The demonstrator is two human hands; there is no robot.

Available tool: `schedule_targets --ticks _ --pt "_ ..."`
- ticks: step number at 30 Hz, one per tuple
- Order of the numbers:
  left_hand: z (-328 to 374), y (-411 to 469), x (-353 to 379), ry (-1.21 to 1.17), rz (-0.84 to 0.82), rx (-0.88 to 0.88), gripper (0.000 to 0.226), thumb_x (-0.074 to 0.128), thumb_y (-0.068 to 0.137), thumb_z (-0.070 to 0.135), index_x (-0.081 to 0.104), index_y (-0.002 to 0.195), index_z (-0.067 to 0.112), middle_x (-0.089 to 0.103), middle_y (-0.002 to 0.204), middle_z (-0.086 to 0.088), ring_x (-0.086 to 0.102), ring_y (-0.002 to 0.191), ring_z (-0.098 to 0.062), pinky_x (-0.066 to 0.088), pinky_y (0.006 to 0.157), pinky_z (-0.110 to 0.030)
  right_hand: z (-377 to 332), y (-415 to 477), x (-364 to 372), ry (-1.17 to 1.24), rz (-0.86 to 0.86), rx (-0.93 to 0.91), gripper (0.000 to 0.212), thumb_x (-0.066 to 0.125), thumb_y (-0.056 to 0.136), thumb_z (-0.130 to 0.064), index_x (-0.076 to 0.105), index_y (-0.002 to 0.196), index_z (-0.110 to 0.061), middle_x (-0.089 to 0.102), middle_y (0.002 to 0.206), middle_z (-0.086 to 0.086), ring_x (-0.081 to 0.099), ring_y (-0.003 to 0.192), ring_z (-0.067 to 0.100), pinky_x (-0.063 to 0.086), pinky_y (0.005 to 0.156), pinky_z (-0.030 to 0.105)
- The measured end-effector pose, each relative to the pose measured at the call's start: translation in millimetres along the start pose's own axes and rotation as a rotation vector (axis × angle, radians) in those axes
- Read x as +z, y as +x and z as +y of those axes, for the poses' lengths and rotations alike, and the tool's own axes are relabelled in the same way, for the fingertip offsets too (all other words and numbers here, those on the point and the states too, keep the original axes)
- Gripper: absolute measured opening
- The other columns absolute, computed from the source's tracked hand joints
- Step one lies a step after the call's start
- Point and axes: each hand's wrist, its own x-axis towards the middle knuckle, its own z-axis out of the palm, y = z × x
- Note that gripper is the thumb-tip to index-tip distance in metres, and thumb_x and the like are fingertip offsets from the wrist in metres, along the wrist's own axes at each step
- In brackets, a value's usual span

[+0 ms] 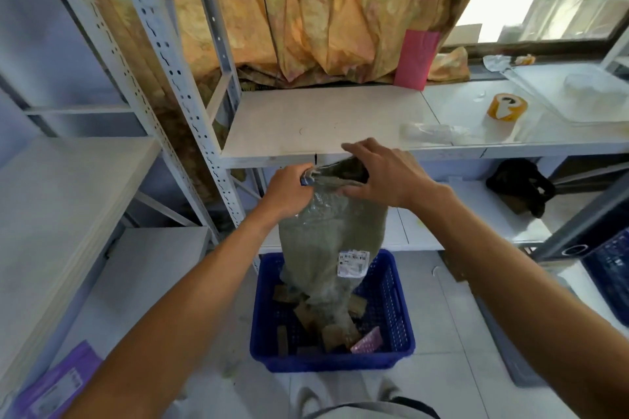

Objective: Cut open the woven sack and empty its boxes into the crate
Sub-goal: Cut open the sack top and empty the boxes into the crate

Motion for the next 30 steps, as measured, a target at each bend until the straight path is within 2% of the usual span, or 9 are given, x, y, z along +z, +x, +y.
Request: schedule_targets --ticks 4,8,12,15,17,20,23,28,30 --pt "-5 -11 -4 0.076 -0.068 0.049 0.015 0.056 0.091 0.004 0.068 0.099 0.007 0.068 0.090 -0.017 0.063 0.084 -0.038 0.043 0.065 -0.039 6 -9 10 -0.078 -0.071 0.032 0.050 0.059 0.092 -0.054 0.057 0.133 -0.026 0.066 0.121 0.003 0.062 0.098 0.023 0.044 0.078 0.032" --pt "1 -25 -7 0.082 -0.098 0.027 0.020 0.053 0.091 0.002 0.068 0.101 0.010 0.067 0.089 -0.014 0.062 0.080 -0.033 0.043 0.067 -0.038 9 -23 10 -0.058 -0.116 0.059 0.042 0.054 0.094 -0.053 0.059 0.130 -0.032 0.069 0.117 0.002 0.061 0.093 0.023 0.046 0.074 0.033" --pt "24 -43 -9 0.113 -0.078 0.015 0.025 0.054 0.088 -0.002 0.051 0.070 0.015 0.050 0.065 -0.005 0.044 0.058 -0.019 0.029 0.060 -0.034 8 -37 5 0.094 -0.192 0.150 0.038 0.059 0.093 -0.050 0.064 0.122 -0.027 0.067 0.108 0.006 0.057 0.087 0.023 0.048 0.071 0.035" --pt "36 -60 -7 0.124 -0.083 0.026 0.003 0.066 0.090 0.017 0.065 0.091 0.014 0.067 0.082 -0.006 0.062 0.072 -0.023 0.047 0.065 -0.037 6 -50 3 0.244 -0.230 0.189 0.029 0.062 0.092 -0.039 0.067 0.107 -0.015 0.066 0.098 0.010 0.058 0.081 0.026 0.047 0.066 0.034" --pt "43 -74 -3 0.158 -0.103 0.027 0.023 0.074 0.087 0.033 0.065 0.101 0.017 0.069 0.089 -0.004 0.064 0.077 -0.022 0.049 0.066 -0.037 4 -58 2 0.370 -0.231 0.202 0.026 0.062 0.091 -0.033 0.068 0.101 -0.010 0.067 0.094 0.012 0.059 0.079 0.026 0.046 0.064 0.033" --pt "51 -95 7 0.340 -0.004 0.024 0.031 0.077 0.085 0.039 0.062 0.099 0.015 0.062 0.085 0.000 0.057 0.075 -0.020 0.037 0.059 -0.032 0 -71 2 0.518 -0.230 0.234 0.023 0.062 0.089 -0.031 0.068 0.092 -0.009 0.066 0.089 0.011 0.059 0.078 0.025 0.047 0.067 0.034" --pt "56 -113 17 0.458 0.109 -0.041 0.026 0.069 0.091 0.037 0.057 0.089 0.014 0.057 0.078 0.000 0.056 0.074 -0.023 0.039 0.059 -0.033 -8 -85 7 0.706 -0.230 0.296 0.027 0.062 0.088 -0.030 0.067 0.091 -0.003 0.060 0.074 0.007 0.055 0.065 0.021 0.044 0.058 0.032" --pt "65 -133 22 0.078 0.028 -0.258 0.030 0.064 0.095 0.039 0.067 0.091 0.010 0.066 0.078 -0.003 0.066 0.075 -0.025 0.050 0.066 -0.034 -29 -106 14 1.141 -0.146 0.495 0.011 0.054 0.092 -0.016 0.053 0.086 -0.007 0.047 0.065 0.007 0.040 0.042 0.016 0.026 0.040 0.024" --pt "74 -139 25 -0.074 0.001 -0.267 0.048 0.063 0.090 0.056 0.069 0.104 0.010 0.072 0.092 -0.009 0.070 0.088 -0.028 0.057 0.080 -0.042 -38 -110 14 1.341 -0.111 0.593 0.010 0.050 0.093 -0.012 0.052 0.087 -0.004 0.048 0.065 0.009 0.040 0.037 0.016 0.023 0.038 0.023"
